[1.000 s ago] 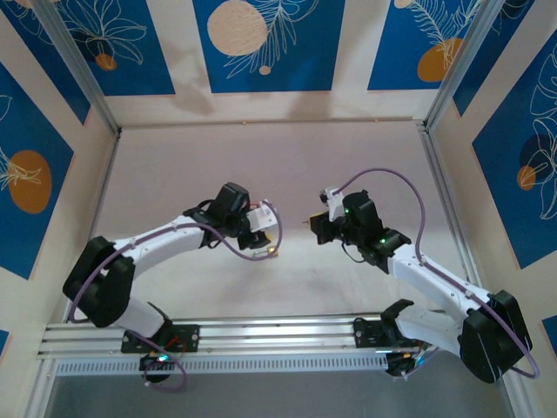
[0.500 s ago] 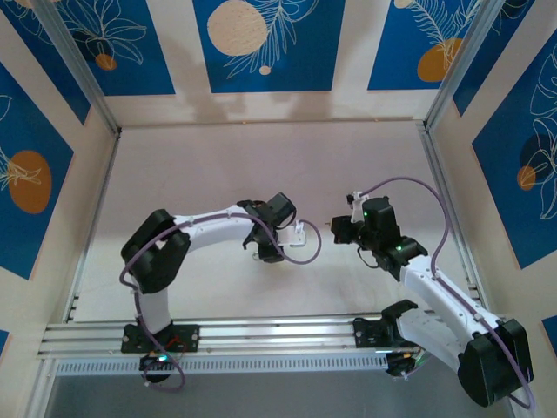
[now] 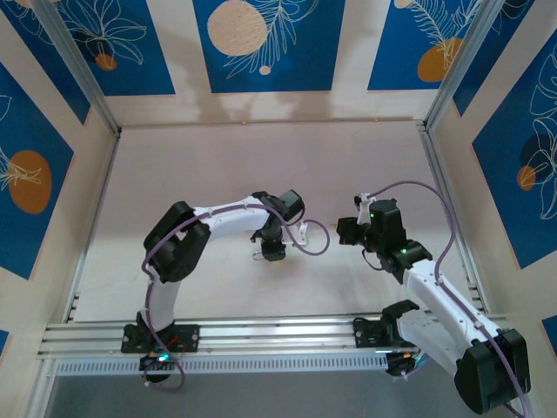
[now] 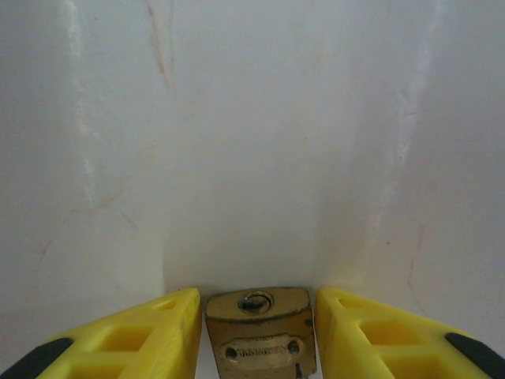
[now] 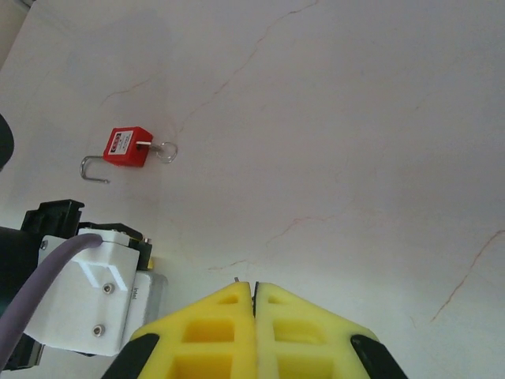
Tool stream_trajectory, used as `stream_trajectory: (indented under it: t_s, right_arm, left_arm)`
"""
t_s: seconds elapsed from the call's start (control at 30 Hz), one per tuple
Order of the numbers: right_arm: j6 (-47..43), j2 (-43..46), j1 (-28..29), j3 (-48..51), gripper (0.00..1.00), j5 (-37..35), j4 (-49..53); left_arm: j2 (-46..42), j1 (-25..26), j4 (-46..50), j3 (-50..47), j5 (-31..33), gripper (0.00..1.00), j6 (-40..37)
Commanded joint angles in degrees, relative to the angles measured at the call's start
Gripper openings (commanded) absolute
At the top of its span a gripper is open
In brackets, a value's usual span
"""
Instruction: Unlock with the key
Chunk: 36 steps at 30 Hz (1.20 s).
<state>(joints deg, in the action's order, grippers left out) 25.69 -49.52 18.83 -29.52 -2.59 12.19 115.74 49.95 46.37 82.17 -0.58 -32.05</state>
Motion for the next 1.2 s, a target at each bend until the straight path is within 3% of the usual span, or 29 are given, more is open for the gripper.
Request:
stream_trajectory:
  t_s: [0.0, 0.27, 0.37, 0.53, 0.83, 1.0, 1.17]
  right_arm:
    - [0.41, 1.42, -0.49, 0.19, 0.00, 1.42, 0.49]
    - [0.50, 1.72, -0.88, 0.38, 0.00, 2.04, 0.01]
    - [0.42, 1.75, -0.90, 0.22, 0.00, 2.41, 0.07]
    - [0.50, 1.56, -0.89, 0.29, 0.00, 2.49, -0.14]
    - [0.60, 0.93, -0.92, -0.11, 0.00, 3.95, -1.28]
    - [0.64, 1.01, -0.95, -0.06, 0.00, 4.22, -1.17]
    - [0.65, 1.02, -1.07, 0.04, 0.00, 4.52, -1.79]
  left_arm:
    - [1.50, 0.23, 3.81, 0.51, 1.46, 0.40, -0.74]
    - [2.50, 0.23, 4.81, -0.06, 2.48, 0.27, 0.14]
    - [2.81, 0.24, 5.40, 0.01, 3.13, 0.27, 0.43]
    - [1.80, 0.23, 6.49, 0.49, 2.69, 0.32, 1.25]
    - [1.55, 0.15, 5.83, -0.74, 5.57, 0.32, 1.70]
    - [0.22, 0.19, 5.49, -1.19, 5.40, 0.42, 2.08]
    - [-0.54, -0.38, 6.39, 0.17, 3.96, 0.42, 2.44]
